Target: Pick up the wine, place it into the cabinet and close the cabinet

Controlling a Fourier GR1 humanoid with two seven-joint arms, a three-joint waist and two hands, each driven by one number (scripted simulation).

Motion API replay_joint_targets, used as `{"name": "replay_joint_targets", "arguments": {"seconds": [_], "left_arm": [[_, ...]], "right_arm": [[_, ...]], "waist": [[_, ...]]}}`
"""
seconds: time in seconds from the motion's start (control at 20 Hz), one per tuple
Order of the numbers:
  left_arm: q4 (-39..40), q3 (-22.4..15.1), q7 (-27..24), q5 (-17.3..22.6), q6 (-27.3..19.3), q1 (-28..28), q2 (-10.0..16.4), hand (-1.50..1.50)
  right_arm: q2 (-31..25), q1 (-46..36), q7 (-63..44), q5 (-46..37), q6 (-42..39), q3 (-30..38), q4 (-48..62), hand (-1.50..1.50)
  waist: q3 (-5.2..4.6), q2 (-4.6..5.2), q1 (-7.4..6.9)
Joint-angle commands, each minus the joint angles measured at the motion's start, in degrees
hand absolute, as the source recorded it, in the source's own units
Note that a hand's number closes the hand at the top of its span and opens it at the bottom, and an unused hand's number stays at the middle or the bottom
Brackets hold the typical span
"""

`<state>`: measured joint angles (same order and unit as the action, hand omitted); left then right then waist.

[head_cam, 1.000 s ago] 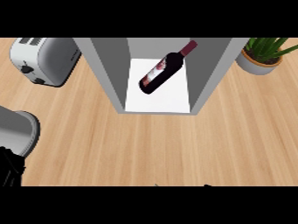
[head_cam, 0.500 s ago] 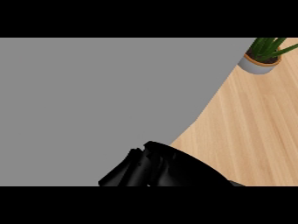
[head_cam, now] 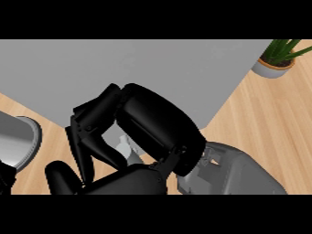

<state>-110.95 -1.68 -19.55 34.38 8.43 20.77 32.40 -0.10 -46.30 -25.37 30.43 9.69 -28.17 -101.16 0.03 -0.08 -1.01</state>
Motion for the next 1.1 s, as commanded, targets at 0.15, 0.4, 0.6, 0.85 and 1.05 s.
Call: {"name": "replay_joint_targets", "arguments": {"seconds": [0.15, 0.4, 0.6, 0.85, 1.05], "left_arm": [[2.6, 3.1, -1.2, -0.8, 4.4, 1.3, -0.9, 1.5], [1.7, 4.4, 2.5, -0.2, 4.5, -1.6, -1.4, 1.5], [1.8, 3.2, 2.1, -3.4, 4.0, -1.5, -3.5, 1.5], [2.3, 3.4, 5.1, -2.5, 3.0, -4.4, -3.8, 1.5], [2.9, 3.4, 5.0, -2.9, 3.4, -4.8, -4.0, 1.5]], "right_arm": [[0.1, -4.2, 2.3, 3.6, 0.6, 4.9, 10.8, 1.5], [0.1, -4.3, 8.4, 3.8, -1.9, 4.9, 18.9, 1.5], [-0.8, -4.1, 11.1, 2.3, -9.2, 10.9, 27.0, 1.5], [-3.9, -2.7, 14.9, 1.7, -12.2, 13.8, 29.8, 1.5], [-3.8, -5.5, 16.4, 0.9, -13.7, 15.0, 34.5, 1.5]], "waist": [[-0.06, 0.09, 0.1], [-0.04, 0.13, 0.05], [-0.04, 0.23, 0.1], [-0.02, 0.35, 0.34], [-0.05, 0.53, 0.06]]}}
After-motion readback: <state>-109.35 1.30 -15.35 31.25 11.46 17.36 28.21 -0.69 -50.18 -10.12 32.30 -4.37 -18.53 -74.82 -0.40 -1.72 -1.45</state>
